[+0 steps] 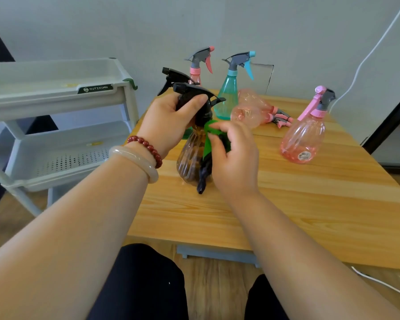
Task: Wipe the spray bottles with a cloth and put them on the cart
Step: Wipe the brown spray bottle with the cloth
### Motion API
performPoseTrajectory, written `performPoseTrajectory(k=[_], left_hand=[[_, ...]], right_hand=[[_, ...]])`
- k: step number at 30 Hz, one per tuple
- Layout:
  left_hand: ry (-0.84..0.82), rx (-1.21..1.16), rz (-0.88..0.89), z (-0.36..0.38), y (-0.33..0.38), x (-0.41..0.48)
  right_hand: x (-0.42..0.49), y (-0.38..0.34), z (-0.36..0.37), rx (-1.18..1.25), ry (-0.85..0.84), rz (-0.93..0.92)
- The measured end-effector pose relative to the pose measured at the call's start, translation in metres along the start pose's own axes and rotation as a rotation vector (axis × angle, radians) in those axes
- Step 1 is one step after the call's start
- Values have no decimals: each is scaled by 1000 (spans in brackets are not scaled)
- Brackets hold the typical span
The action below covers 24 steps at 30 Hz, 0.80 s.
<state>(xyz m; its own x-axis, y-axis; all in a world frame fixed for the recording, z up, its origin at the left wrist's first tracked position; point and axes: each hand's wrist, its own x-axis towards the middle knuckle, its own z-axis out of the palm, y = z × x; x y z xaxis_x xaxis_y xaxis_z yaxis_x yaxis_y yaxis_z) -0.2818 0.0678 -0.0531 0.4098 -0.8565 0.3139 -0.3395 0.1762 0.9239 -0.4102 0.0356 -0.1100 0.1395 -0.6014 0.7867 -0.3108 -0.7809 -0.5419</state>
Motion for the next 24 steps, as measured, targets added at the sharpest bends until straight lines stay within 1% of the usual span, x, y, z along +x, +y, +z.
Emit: performPoseTrajectory(k=[3, 4, 6, 8, 12, 13, 14, 17, 18, 21, 24], left_hand=[[-43, -164, -30, -2, -9, -4], [-48, -200, -28, 0, -13, -8], [-29, -274, -33, 4, -23, -16], [24, -353, -65, 9, -31, -20], [87, -322, -108, 12, -37, -17], [88, -325, -120, 12, -38, -16], [79, -329, -130, 13, -39, -16], [37, -330, -120, 16, -42, -19], [28, -338, -108, 18, -44, -19], [24, -366, -84, 21, -48, -20], [35, -364, -63, 24, -49, -19]], right_hand=[[21, -8, -4, 11, 135, -14], [27, -10, -3, 0, 152, -37], [29, -7, 3, -21, 98, -71], [16, 1, 8, -18, 27, -63], [-12, 16, 5, -23, -112, 7], [-13, 16, 2, -20, -119, 30], [-10, 14, -1, -9, -95, 56], [12, 5, -6, 62, 76, 145], [20, 2, -5, 92, 96, 175], [24, -1, 5, 128, -5, 198], [11, 10, 10, 91, -44, 159]])
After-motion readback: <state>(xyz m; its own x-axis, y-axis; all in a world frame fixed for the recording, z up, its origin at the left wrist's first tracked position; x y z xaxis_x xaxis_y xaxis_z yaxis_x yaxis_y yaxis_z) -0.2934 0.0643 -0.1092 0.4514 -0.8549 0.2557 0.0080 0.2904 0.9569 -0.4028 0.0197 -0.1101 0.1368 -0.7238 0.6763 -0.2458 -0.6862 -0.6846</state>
